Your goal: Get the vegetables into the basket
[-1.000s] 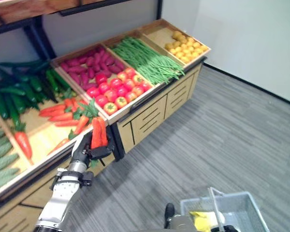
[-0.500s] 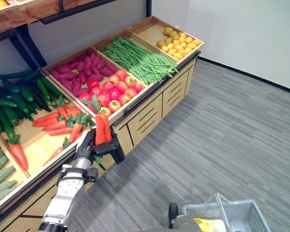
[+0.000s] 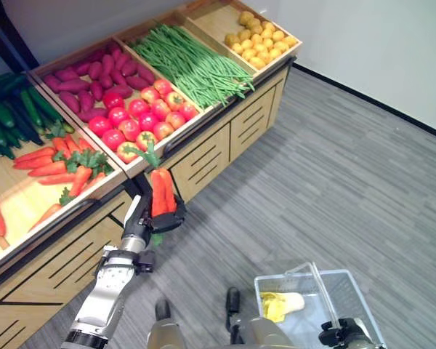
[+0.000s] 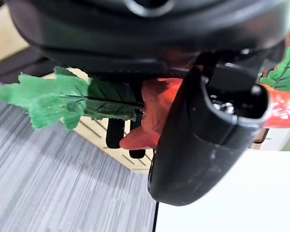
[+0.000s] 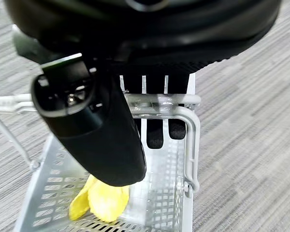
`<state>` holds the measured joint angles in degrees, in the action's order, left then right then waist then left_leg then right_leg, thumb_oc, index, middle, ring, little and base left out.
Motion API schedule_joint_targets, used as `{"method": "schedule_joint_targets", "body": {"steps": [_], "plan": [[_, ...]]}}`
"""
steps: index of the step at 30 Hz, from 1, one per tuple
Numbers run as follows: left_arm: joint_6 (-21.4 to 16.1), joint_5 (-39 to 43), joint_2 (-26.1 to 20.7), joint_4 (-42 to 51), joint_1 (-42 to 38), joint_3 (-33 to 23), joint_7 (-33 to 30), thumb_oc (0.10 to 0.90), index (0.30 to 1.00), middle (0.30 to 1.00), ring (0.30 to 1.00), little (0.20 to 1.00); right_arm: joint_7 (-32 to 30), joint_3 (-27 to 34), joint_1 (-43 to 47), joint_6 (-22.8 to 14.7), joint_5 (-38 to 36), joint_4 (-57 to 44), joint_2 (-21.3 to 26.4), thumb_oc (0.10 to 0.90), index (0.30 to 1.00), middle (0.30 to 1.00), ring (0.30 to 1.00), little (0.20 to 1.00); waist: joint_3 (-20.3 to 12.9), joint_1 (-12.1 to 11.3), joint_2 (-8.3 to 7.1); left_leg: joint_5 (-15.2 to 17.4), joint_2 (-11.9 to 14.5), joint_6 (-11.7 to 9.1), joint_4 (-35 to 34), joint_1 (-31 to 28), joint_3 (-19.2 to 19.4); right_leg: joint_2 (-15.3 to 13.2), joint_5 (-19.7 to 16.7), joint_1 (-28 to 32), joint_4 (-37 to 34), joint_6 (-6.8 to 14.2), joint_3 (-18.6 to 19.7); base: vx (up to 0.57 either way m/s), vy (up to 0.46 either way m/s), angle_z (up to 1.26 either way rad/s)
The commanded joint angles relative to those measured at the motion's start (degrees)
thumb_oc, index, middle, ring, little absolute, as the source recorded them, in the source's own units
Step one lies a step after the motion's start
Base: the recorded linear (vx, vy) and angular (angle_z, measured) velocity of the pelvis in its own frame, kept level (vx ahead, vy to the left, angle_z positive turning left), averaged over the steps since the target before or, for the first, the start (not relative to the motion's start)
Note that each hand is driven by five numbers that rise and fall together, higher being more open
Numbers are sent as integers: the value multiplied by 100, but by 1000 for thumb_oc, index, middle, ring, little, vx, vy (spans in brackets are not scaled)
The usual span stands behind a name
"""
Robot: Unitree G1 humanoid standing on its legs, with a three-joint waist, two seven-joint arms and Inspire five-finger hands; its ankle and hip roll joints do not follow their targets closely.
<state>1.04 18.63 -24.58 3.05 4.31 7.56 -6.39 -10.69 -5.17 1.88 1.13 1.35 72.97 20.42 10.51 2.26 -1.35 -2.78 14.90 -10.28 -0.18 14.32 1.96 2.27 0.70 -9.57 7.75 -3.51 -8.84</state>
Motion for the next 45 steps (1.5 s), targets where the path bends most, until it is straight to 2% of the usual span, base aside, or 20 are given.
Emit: {"method": "schedule_joint_targets", "body": {"steps": [1, 2, 3, 6, 8, 17, 19, 20, 21, 24, 26, 28, 29, 33, 34, 36, 39, 40, 45], "plan": [[-657, 45, -290, 847, -151, -469, -262, 400, 300, 300, 300, 300, -193, -123, -192, -47, -45, -120, 382, 400, 300, 300, 300, 300, 69, -121, 47, -1024, -522, 287, 12, 205, -359, -364, 82, 775, -517, 713, 557, 119, 51, -57], [-659, 44, -291, 845, -151, -472, -263, 400, 300, 300, 300, 300, -193, -127, -189, -47, -46, -118, 382, 400, 300, 300, 300, 300, 83, -132, 39, -1022, -521, 287, 1, 176, -342, -367, 87, 789, -515, 713, 573, 102, 74, -88], [-692, 139, -264, 904, 33, -557, -277, 400, 300, 300, 300, 300, -167, -239, -116, -85, -21, -160, 348, 400, 300, 300, 300, 300, 25, -162, 71, -785, -558, 359, -59, 8, -418, -302, 158, 746, -502, 752, 842, 64, 102, -114], [-694, 123, -273, 941, 77, -549, -286, 400, 300, 300, 300, 300, -169, -273, -71, -98, -62, -172, 312, 400, 300, 300, 300, 300, -36, -210, 57, -757, -540, 381, 24, 1, -349, -321, 125, 667, -547, 739, 951, 50, 140, -95], [-724, 135, -318, 935, 95, -570, -332, 400, 300, 300, 300, 300, -191, -216, -24, -95, -159, -182, 256, 400, 300, 300, 300, 300, -74, -196, 11, -556, -711, 501, 162, 19, -354, -508, 97, 688, -656, 847, 1089, 89, 246, -24], [-763, 104, -511, 894, -94, -601, -510, 400, 300, 300, 300, 300, -202, -270, 188, -90, -269, -324, 85, 400, 300, 300, 300, 300, -71, -170, -91, -182, -1135, 815, 232, -31, 32, -1028, -125, 407, -666, 1222, 1508, 15, 217, -21], [-752, 57, -561, 893, -146, -611, -525, 400, 300, 300, 300, 300, -212, -223, 214, -87, -303, -331, 52, 400, 300, 300, 300, 300, -85, -134, -138, 59, -1269, 909, 448, -28, 174, -1179, -282, 348, -708, 1332, 1627, 16, 195, -23], [-754, 57, -562, 888, -152, -609, -525, 400, 300, 300, 300, 300, -212, -221, 214, -85, -303, -333, 51, 400, 300, 300, 300, 300, -83, -146, -143, 76, -1272, 915, 470, -21, 188, -1185, -287, 350, -718, 1339, 1639, -19, 169, -14], [-761, 77, -594, 878, -179, -614, -530, 400, 300, 300, 300, 300, -222, -182, 260, -105, -356, -358, 42, 400, 300, 300, 300, 300, -72, -79, -166, 209, -1327, 955, 583, -27, 292, -1249, -463, 256, -765, 1429, 1737, -33, 153, -23], [-783, 87, -663, 835, -156, -662, -515, 400, 300, 300, 300, 300, -242, -127, 346, -143, -490, -353, -16, 400, 300, 300, 300, 300, -54, -79, -200, 387, -1291, 1010, 637, -131, 657, -1238, -814, 91, -827, 1602, 1951, -31, 139, -81], [-777, 83, -729, 812, -113, -709, -526, 400, 300, 300, 300, 300, -259, -8, 389, -178, -717, -398, -107, 400, 300, 300, 300, 300, -54, -130, -243, 363, -1196, 981, 483, -314, 995, -1286, -1161, -92, -805, 1636, 1709, -9, 61, -89], [-757, 118, -787, 810, -86, -744, -533, 400, 300, 300, 300, 300, -271, 4, 405, -203, -769, -523, -167, 400, 300, 300, 300, 300, -31, -210, -187, 358, -1013, 917, 396, -483, 1304, -1451, -1140, -99, -698, 1563, 783, -57, 51, -122], [-722, 101, -772, 790, -101, -703, -506, 400, 300, 300, 300, 300, -264, -39, 414, -207, -734, -565, -180, 400, 300, 300, 300, 300, -37, -180, -163, 335, -950, 902, 368, -592, 1481, -1526, -1057, 33, -590, 1550, 444, -80, 62, -123], [-667, 94, -734, 811, -92, -688, -487, 400, 300, 300, 300, 300, -282, -65, 404, -191, -682, -604, -208, 400, 300, 300, 300, 300, -58, -253, -163, 319, -906, 934, 372, -697, 1731, -1616, -897, 335, -328, 1527, 209, -65, 75, -47], [-648, 96, -718, 824, -55, -738, -486, 400, 300, 300, 300, 300, -288, -91, 412, -192, -642, -612, -204, 400, 300, 300, 300, 300, -104, -336, -160, 288, -890, 953, 391, -677, 1867, -1648, -837, 484, -224, 1517, -17, -59, 49, -45], [-588, 11, -699, 820, 1, -785, -422, 400, 300, 300, 300, 300, -275, -123, 388, -195, -628, -679, -194, 400, 300, 300, 300, 300, -242, -436, -280, 265, -950, 963, 349, -710, 2135, -1585, -858, 700, -372, 1561, -138, -48, 24, -76], [-578, -16, -666, 784, 21, -784, -366, 400, 300, 300, 300, 300, -248, -147, 347, -176, -595, -707, -182, 400, 300, 300, 300, 300, -301, -407, -273, 221, -934, 916, 294, -759, 2196, -1500, -779, 683, -582, 1548, -69, 1, -33, -55], [-554, -21, -607, 654, -44, -681, -300, 400, 300, 300, 300, 300, -237, -144, 279, -158, -547, -726, -151, 400, 300, 300, 300, 300, -292, -295, -196, 146, -906, 863, 252, -782, 2105, -1395, -607, 621, -684, 1459, 70, 5, -32, -31], [-480, 76, -525, 297, -158, -401, -145, 400, 300, 300, 300, 300, -237, -177, 251, -120, -521, -899, -91, 400, 300, 300, 300, 300, -325, -214, -119, -31, -904, 790, 47, -865, 2010, -1327, -490, 814, -858, 1407, 4, 2, -59, 1]]}}
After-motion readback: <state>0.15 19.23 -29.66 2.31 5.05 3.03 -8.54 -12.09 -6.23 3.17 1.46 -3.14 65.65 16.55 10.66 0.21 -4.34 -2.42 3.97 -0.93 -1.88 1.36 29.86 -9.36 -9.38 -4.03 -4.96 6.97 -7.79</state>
